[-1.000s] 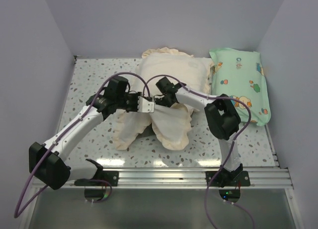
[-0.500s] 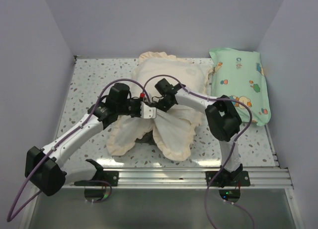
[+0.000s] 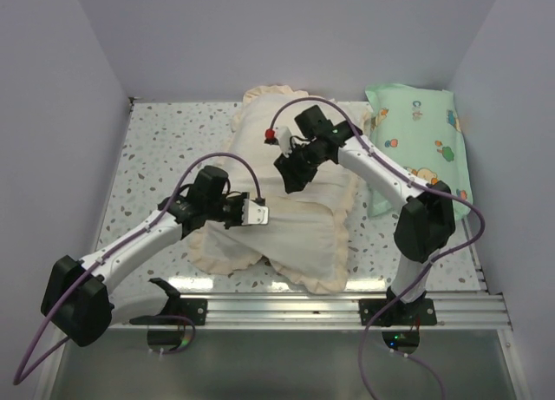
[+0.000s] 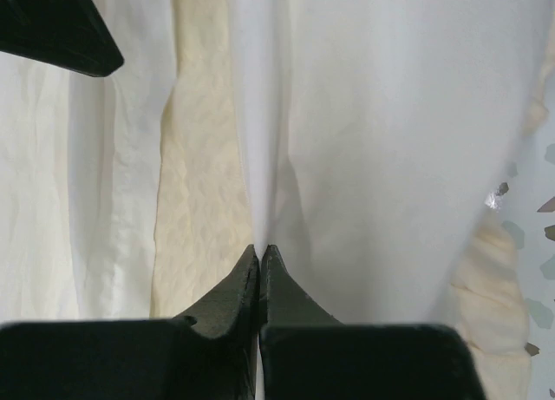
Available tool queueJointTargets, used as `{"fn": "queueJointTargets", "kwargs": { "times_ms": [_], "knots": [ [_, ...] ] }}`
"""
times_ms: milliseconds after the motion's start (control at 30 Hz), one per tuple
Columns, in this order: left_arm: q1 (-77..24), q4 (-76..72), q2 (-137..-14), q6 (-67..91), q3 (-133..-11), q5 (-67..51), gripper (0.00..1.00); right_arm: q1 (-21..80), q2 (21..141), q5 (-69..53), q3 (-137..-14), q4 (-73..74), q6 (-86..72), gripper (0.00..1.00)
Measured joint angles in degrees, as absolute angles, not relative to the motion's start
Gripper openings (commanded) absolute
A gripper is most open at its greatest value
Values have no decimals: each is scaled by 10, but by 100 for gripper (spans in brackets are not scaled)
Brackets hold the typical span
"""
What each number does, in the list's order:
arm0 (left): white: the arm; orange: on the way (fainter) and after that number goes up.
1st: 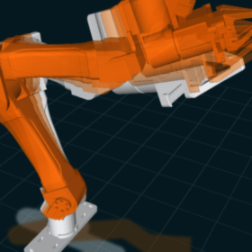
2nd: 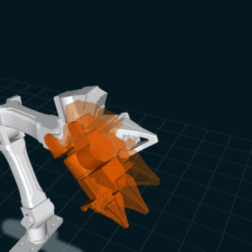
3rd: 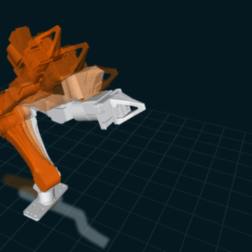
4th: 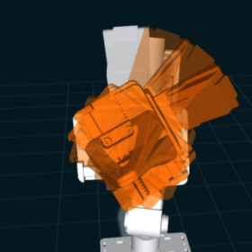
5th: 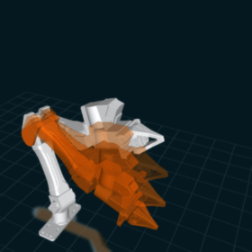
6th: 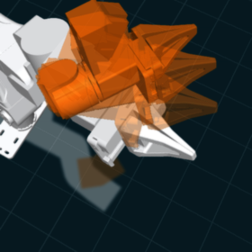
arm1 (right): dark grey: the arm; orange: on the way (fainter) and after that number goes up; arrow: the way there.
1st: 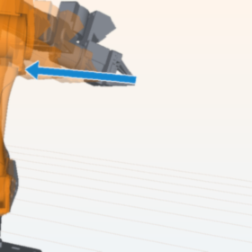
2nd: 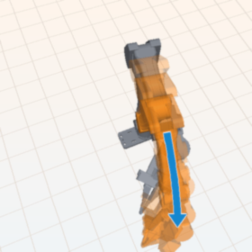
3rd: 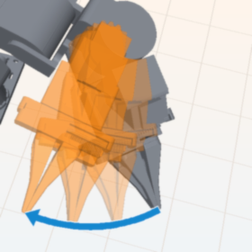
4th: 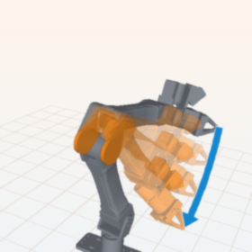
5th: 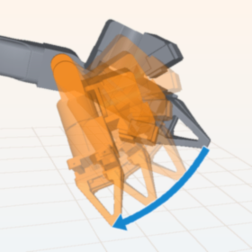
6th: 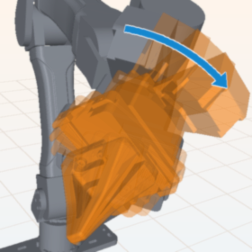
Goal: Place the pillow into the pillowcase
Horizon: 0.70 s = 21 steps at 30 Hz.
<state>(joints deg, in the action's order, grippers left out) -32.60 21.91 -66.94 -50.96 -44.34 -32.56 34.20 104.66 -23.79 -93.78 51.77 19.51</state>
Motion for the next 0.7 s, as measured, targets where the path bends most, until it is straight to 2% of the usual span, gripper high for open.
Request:
{"fn": "queueJointTargets", "kwargs": {
  "times_ms": [100, 133, 200, 267, 400, 500, 600, 633, 700],
  "knots": [
    [-326, 220, -668, -504, -442, -324, 0, 338, 1044, -230, -963, 523, 183, 65],
    [-326, 222, -667, -504, -442, -323, 0, 333, 1046, -232, -976, 529, 178, 66],
    [-326, 228, -667, -506, -448, -320, 0, 322, 1049, -237, -994, 538, 170, 64],
    [-326, 235, -667, -505, -458, -316, 0, 298, 1049, -248, -1009, 543, 161, 58],
    [-326, 228, -680, -500, -491, -309, 0, 247, 1048, -247, -1016, 556, 166, 56],
    [-328, 204, -739, -486, -537, -297, 24, 232, 1047, -244, -990, 571, 179, 56],
    [-327, 210, -838, -473, -605, -281, 34, 231, 1047, -244, -960, 590, 187, 56],
    [-322, 219, -865, -470, -619, -284, 43, 232, 1047, -243, -953, 596, 191, 55],
    [-288, 238, -889, -465, -624, -311, 49, 232, 1038, -238, -934, 602, 200, 56]
  ]
}}
